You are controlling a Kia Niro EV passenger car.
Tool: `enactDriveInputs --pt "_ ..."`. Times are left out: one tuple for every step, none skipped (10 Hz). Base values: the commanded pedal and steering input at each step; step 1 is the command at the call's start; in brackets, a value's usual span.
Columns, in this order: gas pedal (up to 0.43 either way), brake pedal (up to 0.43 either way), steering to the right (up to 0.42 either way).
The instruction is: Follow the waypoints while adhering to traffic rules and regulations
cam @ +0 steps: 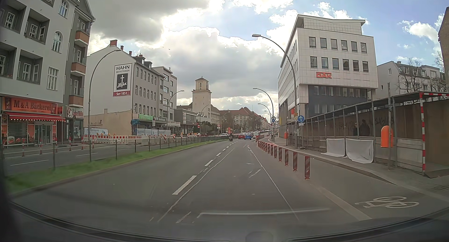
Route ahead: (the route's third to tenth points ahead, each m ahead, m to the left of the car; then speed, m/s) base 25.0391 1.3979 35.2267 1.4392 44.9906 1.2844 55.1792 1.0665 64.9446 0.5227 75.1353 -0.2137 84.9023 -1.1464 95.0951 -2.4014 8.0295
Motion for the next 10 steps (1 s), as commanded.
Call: enactDriveInputs --pt "0.087 0.030 -0.004" --pt "0.087 0.030 -0.005" --pt "0.087 0.030 -0.011" --pt "0.087 0.030 -0.019" --pt "0.087 0.030 -0.026" --pt "0.079 0.030 -0.027" --pt "0.047 0.037 -0.027" --pt "0.000 0.030 -0.028" --pt "0.000 0.030 -0.029" --pt "0.000 0.030 -0.029"
